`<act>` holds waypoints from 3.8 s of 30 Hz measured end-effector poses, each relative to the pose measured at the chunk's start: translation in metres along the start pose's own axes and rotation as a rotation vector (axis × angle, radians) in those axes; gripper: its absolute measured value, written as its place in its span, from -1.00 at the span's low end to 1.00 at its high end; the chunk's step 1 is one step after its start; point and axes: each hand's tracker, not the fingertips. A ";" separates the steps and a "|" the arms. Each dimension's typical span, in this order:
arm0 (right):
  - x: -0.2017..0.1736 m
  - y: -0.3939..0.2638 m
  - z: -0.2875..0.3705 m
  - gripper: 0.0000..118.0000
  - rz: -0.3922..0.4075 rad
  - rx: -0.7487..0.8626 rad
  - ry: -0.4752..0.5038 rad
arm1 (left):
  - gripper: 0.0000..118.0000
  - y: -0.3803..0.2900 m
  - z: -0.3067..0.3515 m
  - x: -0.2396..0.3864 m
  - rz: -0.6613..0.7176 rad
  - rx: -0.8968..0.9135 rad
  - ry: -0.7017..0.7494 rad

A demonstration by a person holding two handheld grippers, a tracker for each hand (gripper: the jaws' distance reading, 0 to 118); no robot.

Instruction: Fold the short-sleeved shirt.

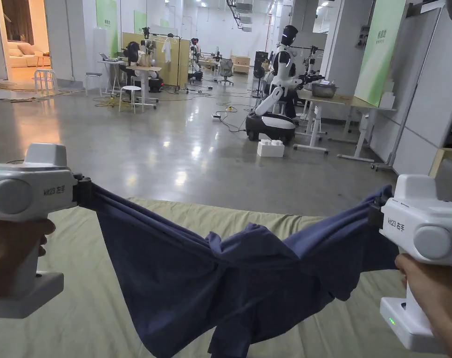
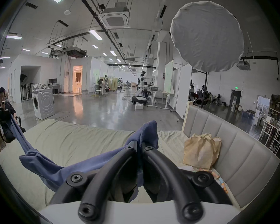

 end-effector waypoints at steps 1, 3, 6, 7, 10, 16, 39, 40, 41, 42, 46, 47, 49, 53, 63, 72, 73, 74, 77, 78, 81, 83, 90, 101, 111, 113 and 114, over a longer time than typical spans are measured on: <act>-0.001 0.005 -0.002 -0.92 0.010 0.016 -0.001 | -0.94 0.005 -0.002 0.001 -0.003 0.003 0.003; -0.002 0.014 -0.009 -0.92 -0.002 0.012 0.001 | -0.94 0.013 -0.010 -0.001 0.004 0.013 0.006; -0.003 0.030 -0.018 -0.92 0.015 0.030 -0.010 | -0.94 0.027 -0.018 -0.004 0.019 0.024 0.009; -0.002 0.034 -0.023 -0.92 0.005 0.025 -0.011 | -0.94 0.031 -0.022 -0.005 0.020 0.028 0.018; 0.001 0.046 -0.034 -0.92 0.008 0.027 -0.030 | -0.94 0.044 -0.030 -0.009 0.022 0.030 0.031; 0.005 0.057 -0.055 -0.91 0.013 0.017 -0.029 | -0.94 0.058 -0.046 -0.014 0.000 0.029 0.062; -0.001 -0.059 0.004 -0.92 0.044 -0.065 -0.016 | -0.94 -0.068 -0.001 -0.027 -0.018 -0.048 0.037; 0.000 -0.066 0.011 -0.92 0.043 -0.075 -0.006 | -0.94 -0.078 0.007 -0.028 -0.007 -0.050 0.024; 0.000 -0.075 0.020 -0.92 0.036 -0.085 0.001 | -0.94 -0.088 0.017 -0.028 -0.008 -0.048 0.021; 0.001 -0.083 0.029 -0.91 0.025 -0.092 0.006 | -0.94 -0.097 0.026 -0.027 -0.019 -0.048 0.025; 0.002 -0.105 0.064 -0.91 0.031 -0.098 0.004 | -0.94 -0.123 0.065 -0.031 -0.009 -0.032 0.019; 0.003 -0.108 0.072 -0.92 0.034 -0.098 0.003 | -0.94 -0.128 0.075 -0.033 0.001 -0.037 0.008; 0.005 -0.113 0.091 -0.92 0.033 -0.099 0.013 | -0.94 -0.133 0.091 -0.035 0.012 -0.030 0.015; 0.003 -0.117 0.126 -0.91 0.033 -0.100 0.016 | -0.94 -0.141 0.119 -0.041 0.023 -0.025 0.011; -0.009 -0.179 0.176 -0.91 0.023 -0.243 0.056 | -0.94 -0.203 0.151 -0.035 0.016 -0.204 -0.018; -0.021 -0.284 0.156 -0.91 -0.032 -0.544 0.059 | -0.94 -0.304 0.110 -0.024 -0.012 -0.514 0.001; -0.023 -0.292 0.153 -0.91 -0.031 -0.557 0.061 | -0.94 -0.311 0.105 -0.022 -0.016 -0.526 0.011; -0.025 -0.298 0.150 -0.91 -0.022 -0.588 0.056 | -0.94 -0.317 0.103 -0.019 -0.009 -0.527 0.013; -0.028 -0.311 0.141 -0.90 -0.005 -0.637 0.041 | -0.94 -0.326 0.094 -0.015 0.016 -0.533 -0.004; -0.029 -0.313 0.139 -0.90 -0.001 -0.644 0.032 | -0.94 -0.327 0.094 -0.011 0.018 -0.534 -0.005; -0.032 -0.319 0.132 -0.85 0.016 -0.677 0.031 | -0.90 -0.331 0.086 -0.005 0.003 -0.538 -0.001; -0.036 -0.321 0.130 -0.59 0.022 -0.687 0.036 | -0.67 -0.334 0.081 0.000 -0.007 -0.552 0.014; -0.045 -0.294 0.133 0.24 0.016 -0.540 0.037 | 0.16 -0.323 0.079 0.012 -0.051 -0.467 0.063; -0.098 -0.229 0.131 0.38 -0.031 -0.086 0.099 | 0.15 -0.269 0.097 0.059 -0.084 -0.031 0.092; -0.131 -0.210 0.123 -0.92 -0.071 0.081 0.075 | -0.93 -0.248 0.102 0.087 -0.122 0.137 0.067; -0.131 -0.210 0.122 -0.97 -0.085 0.088 0.072 | -0.93 -0.252 0.105 0.093 -0.136 0.140 0.083; -0.131 -0.211 0.122 -0.99 -0.096 0.093 0.065 | -0.94 -0.254 0.106 0.093 -0.144 0.140 0.094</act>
